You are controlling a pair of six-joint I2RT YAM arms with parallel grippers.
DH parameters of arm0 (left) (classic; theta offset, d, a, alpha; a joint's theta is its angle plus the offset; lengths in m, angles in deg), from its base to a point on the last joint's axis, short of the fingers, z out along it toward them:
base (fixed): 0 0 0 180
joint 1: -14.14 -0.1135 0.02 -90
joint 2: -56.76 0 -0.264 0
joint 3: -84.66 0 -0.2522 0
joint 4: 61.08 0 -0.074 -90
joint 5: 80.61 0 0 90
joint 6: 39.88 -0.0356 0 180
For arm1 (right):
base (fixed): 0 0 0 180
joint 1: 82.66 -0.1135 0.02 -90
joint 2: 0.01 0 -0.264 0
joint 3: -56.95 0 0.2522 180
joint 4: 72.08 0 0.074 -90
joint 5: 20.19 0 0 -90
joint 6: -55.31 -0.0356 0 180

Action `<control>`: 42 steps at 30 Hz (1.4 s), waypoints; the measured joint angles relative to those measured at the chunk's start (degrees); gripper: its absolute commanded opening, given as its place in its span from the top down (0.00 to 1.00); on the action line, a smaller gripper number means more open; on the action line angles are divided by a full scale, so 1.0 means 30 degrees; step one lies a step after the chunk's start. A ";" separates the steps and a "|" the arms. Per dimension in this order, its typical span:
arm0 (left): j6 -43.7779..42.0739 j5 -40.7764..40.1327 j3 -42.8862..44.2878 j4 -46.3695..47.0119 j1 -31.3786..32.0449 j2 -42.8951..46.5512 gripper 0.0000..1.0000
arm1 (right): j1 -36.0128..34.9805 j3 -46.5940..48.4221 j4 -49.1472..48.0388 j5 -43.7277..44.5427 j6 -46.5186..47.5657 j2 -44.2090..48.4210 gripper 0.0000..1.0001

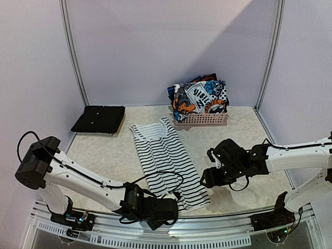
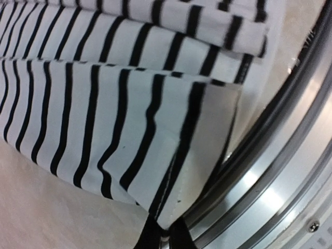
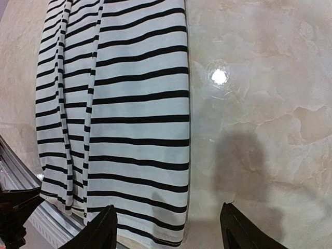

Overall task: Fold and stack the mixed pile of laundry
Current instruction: Pick up the rectangle-folded tank top from the center of the board.

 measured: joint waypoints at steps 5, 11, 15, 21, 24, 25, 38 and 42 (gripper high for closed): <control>0.0109 -0.0044 0.0051 0.0044 0.0022 -0.0044 1.00 | -0.0678 -0.0437 -0.0073 -0.0401 -0.0066 -0.0036 0.31; 0.0189 -0.0073 0.0044 0.0044 0.0029 -0.0044 1.00 | -0.1800 -0.1370 -0.0175 -0.1260 -0.0379 -0.0036 0.35; 0.0255 -0.0087 0.0036 0.0051 0.0029 -0.0044 1.00 | -0.1996 -0.1923 -0.0459 -0.1603 -0.0627 -0.0102 0.40; 0.0277 -0.0109 0.0036 0.0044 0.0051 -0.0044 1.00 | -0.2011 -0.2499 -0.1195 -0.1851 -0.0991 -0.0408 0.53; 0.0284 -0.0117 0.0036 0.0044 0.0051 -0.0044 1.00 | -0.2055 -0.2528 -0.1566 -0.2025 -0.1217 -0.0597 0.60; 0.0291 -0.0117 0.0036 0.0044 0.0051 -0.0044 1.00 | -0.2076 -0.2572 -0.1654 -0.2069 -0.1217 -0.0612 0.63; 0.0342 -0.0138 0.0029 0.0051 0.0066 -0.0044 1.00 | -0.2645 -0.2790 -0.1792 -0.2331 -0.1778 -0.0685 0.86; 0.0342 -0.0146 0.0022 0.0051 0.0066 -0.0044 1.00 | -0.2667 -0.2805 -0.1916 -0.2295 -0.1858 -0.0852 0.94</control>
